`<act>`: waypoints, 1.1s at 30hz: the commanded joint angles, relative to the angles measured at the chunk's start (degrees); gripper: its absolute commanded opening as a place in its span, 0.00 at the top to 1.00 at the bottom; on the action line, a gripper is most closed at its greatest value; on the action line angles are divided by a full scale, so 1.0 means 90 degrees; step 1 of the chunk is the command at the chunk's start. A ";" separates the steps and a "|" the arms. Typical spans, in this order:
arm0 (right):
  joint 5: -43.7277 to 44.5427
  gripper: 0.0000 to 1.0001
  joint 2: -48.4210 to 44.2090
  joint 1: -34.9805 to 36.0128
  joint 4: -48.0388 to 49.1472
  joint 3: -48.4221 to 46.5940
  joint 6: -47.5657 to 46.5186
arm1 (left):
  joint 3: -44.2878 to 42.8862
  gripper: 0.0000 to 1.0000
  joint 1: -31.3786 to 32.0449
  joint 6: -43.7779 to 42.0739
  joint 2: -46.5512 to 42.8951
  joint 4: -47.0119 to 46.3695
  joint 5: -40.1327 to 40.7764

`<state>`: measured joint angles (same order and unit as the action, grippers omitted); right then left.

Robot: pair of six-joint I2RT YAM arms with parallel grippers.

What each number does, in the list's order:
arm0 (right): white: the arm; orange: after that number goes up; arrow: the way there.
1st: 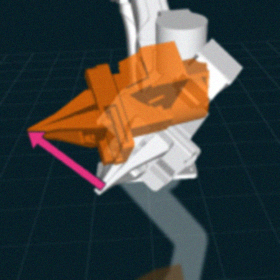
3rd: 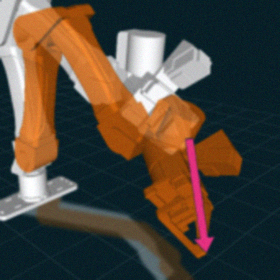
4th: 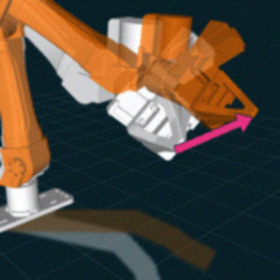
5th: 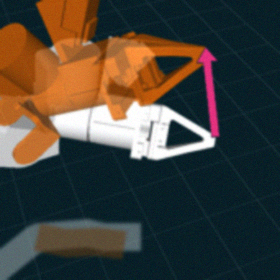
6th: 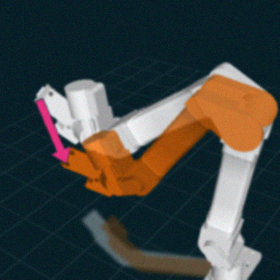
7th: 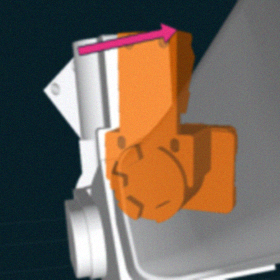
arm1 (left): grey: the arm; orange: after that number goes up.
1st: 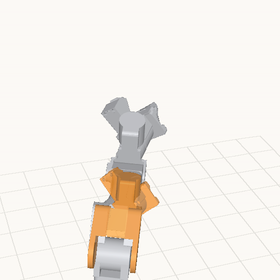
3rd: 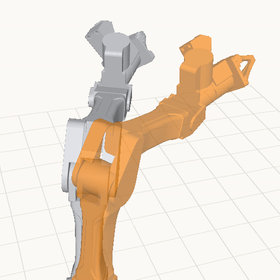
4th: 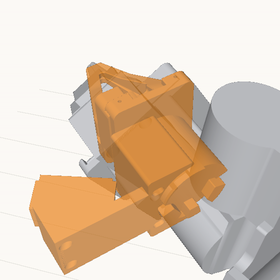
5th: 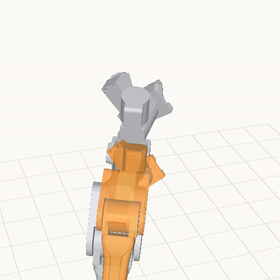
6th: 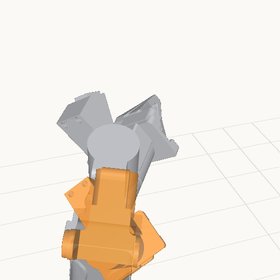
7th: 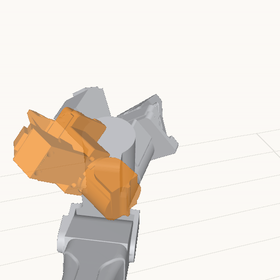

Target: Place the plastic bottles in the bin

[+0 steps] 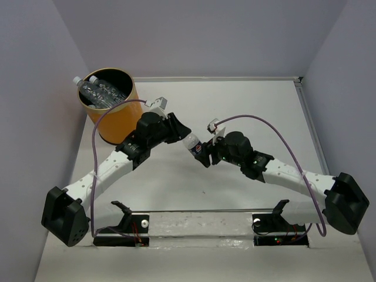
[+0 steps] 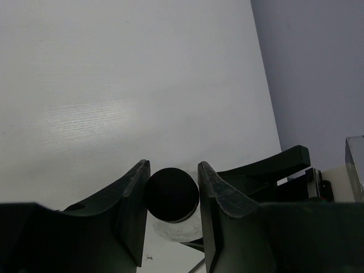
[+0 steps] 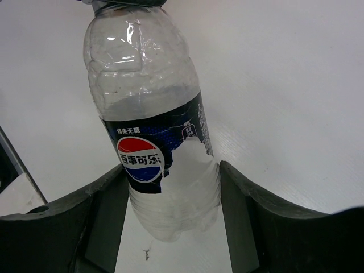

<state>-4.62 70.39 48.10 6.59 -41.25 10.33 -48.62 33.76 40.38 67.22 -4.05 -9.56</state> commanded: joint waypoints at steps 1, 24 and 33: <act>0.0172 0.45 -0.0214 0.0027 0.0537 -0.0006 0.0073 | -0.0056 1.00 0.0009 -0.0073 -0.0340 -0.0272 0.0310; 0.0934 0.08 -0.0751 0.0027 0.0645 0.0316 0.0112 | -0.4587 1.00 -0.2978 -0.2104 0.0713 0.1007 0.3816; 0.1011 0.08 -0.0721 0.0027 0.0625 0.0307 0.0112 | -0.4306 1.00 -0.3370 -0.2514 0.1632 0.0510 0.4383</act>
<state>2.76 64.23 48.10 9.45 -38.46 11.42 -88.66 3.81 20.47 80.88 4.47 26.20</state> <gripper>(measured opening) 0.918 0.444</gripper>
